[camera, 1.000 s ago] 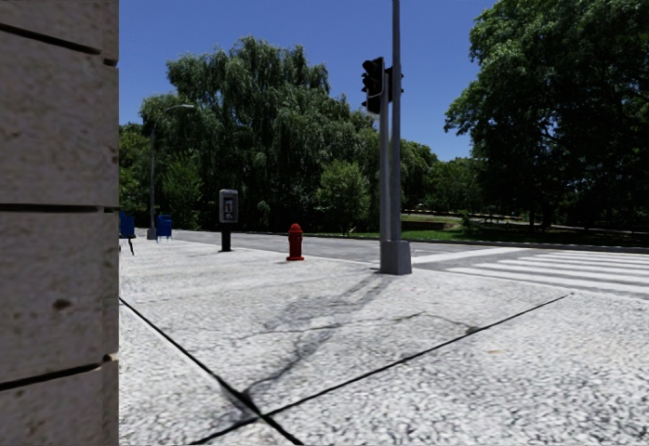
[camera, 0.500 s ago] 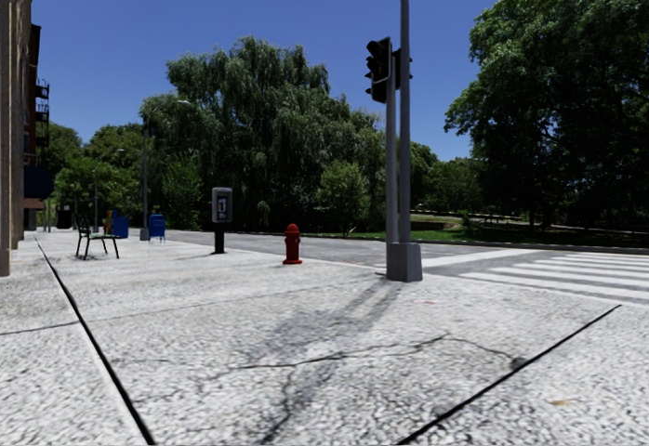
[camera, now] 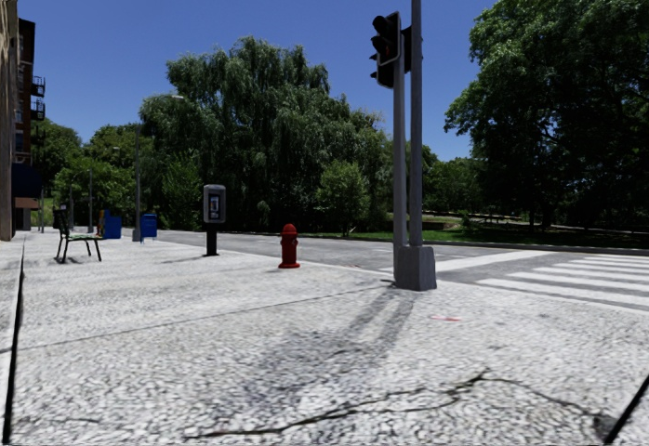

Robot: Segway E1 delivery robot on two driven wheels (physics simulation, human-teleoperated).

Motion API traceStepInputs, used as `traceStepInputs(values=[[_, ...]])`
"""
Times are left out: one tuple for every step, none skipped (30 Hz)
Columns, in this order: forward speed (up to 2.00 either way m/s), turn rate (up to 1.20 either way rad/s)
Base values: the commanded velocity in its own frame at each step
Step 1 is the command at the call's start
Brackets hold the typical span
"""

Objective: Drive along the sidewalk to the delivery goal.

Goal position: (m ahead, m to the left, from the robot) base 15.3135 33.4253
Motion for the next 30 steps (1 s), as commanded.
traceStepInputs(values=[[1.23, 0.17], [1.23, 0.17], [1.23, 0.18], [1.23, 0.18], [1.23, 0.18], [1.23, 0.18], [1.23, 0.18], [1.23, 0.18], [1.23, 0.18], [1.23, 0.18], [1.23, 0.18], [1.23, 0.18], [1.25, 0.18], [1.26, 0.18], [1.26, 0.18], [1.28, 0.18], [1.30, 0.18], [1.31, 0.18], [1.31, 0.18], [1.31, 0.18], [1.32, 0.18], [1.33, 0.18], [1.33, 0.19], [1.33, 0.19], [1.33, 0.21], [1.34, 0.22], [1.34, 0.23], [1.34, 0.23], [1.35, 0.23], [1.35, 0.23]])
